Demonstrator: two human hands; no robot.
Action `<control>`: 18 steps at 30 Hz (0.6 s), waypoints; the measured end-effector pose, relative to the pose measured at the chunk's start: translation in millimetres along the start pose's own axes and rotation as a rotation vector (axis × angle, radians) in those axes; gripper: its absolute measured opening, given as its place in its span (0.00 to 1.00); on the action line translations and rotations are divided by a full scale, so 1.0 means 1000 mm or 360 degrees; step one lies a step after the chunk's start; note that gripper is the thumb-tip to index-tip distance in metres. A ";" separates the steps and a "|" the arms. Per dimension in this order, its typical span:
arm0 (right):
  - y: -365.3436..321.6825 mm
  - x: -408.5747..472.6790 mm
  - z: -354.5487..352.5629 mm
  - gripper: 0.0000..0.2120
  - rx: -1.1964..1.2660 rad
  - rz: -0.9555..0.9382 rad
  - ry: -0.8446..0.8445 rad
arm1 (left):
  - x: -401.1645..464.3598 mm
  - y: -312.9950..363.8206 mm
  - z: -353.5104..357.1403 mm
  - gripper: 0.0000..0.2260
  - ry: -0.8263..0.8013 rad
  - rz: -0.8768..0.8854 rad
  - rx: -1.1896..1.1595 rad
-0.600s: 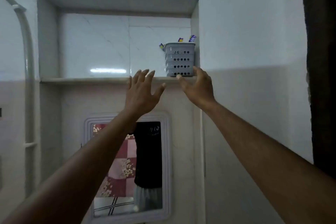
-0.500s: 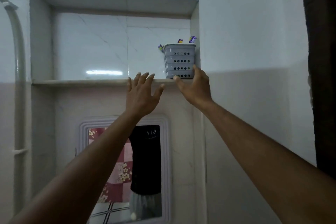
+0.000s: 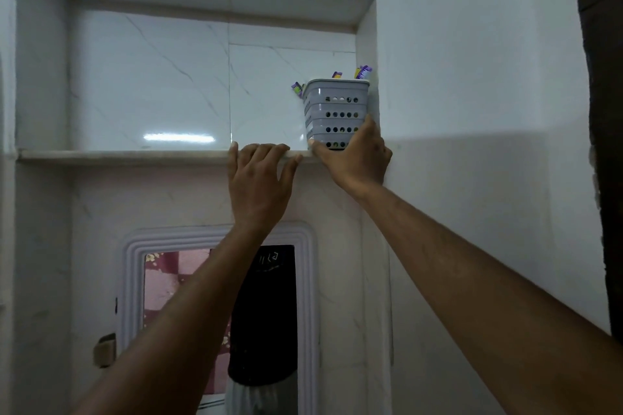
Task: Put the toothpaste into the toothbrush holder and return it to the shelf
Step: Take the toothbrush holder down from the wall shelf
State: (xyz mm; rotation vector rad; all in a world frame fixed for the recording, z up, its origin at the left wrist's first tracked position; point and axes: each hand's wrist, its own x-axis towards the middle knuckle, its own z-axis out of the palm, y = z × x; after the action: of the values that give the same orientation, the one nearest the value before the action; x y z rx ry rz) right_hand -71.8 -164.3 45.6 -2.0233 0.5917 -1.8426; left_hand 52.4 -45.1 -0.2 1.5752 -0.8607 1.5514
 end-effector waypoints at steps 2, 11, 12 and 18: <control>-0.003 -0.001 -0.003 0.58 0.0010 0.0015 -0.0011 | 0.000 0.001 0.000 0.18 -0.0007 -0.0006 -0.0013; -0.016 -0.024 -0.045 0.68 0.0286 0.0038 0.0038 | 0.008 0.009 -0.026 0.23 -0.0318 -0.0111 -0.0143; -0.018 -0.026 -0.053 0.71 0.0351 0.0054 0.0029 | 0.009 0.012 -0.033 0.24 -0.0347 -0.0139 -0.0182; -0.014 -0.064 -0.088 0.68 0.0585 0.0046 0.0148 | -0.010 0.032 -0.081 0.26 -0.0390 -0.0267 -0.0340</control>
State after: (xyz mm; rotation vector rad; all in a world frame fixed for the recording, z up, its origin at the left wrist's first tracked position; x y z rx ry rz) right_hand -162.7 -116.8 6.9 -1.6888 0.2767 -1.8751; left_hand -15.5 9.2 -9.6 1.6544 -0.9658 1.1254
